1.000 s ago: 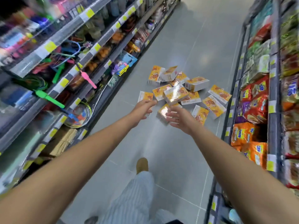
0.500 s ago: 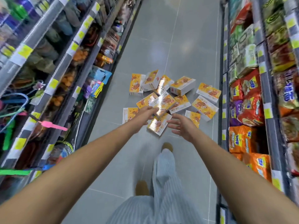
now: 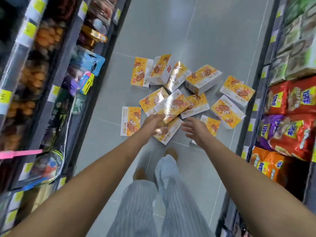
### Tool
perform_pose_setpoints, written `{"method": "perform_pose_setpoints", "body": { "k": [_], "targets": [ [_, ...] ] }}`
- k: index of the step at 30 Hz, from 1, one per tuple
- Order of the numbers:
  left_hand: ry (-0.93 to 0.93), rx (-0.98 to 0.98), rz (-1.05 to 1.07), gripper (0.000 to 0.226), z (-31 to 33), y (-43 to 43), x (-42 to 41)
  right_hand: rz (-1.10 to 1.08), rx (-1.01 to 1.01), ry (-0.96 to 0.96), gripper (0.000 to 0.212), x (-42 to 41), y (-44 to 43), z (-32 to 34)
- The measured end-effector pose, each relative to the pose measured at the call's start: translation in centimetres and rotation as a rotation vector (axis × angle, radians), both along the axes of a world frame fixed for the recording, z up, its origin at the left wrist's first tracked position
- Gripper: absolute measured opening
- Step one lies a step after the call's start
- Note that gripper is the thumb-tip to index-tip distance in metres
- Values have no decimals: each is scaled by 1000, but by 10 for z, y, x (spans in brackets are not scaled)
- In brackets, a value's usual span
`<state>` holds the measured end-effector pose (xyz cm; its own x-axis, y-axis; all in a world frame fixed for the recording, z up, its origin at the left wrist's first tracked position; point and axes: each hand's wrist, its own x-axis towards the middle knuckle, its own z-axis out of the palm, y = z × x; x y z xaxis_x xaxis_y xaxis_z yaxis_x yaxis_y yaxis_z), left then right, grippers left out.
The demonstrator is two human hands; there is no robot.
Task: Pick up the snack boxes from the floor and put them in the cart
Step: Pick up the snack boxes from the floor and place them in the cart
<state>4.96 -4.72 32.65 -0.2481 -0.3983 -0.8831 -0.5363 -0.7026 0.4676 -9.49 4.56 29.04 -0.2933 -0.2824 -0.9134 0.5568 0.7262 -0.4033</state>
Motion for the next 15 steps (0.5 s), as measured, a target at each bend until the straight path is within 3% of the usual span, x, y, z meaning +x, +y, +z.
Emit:
{"method": "perform_pose_setpoints", "body": {
  "k": [6, 11, 15],
  "targets": [
    [-74, 69, 97, 39, -100, -47, -21, -8, 76, -47, 22, -22, -43, -102],
    [-136, 109, 87, 41, -204, -70, -36, -69, 123, -89, 9, -25, -69, -201],
    [-176, -60, -39, 52, -300, -92, -51, -93, 215, -32, 23, -27, -85, -299]
  ]
}}
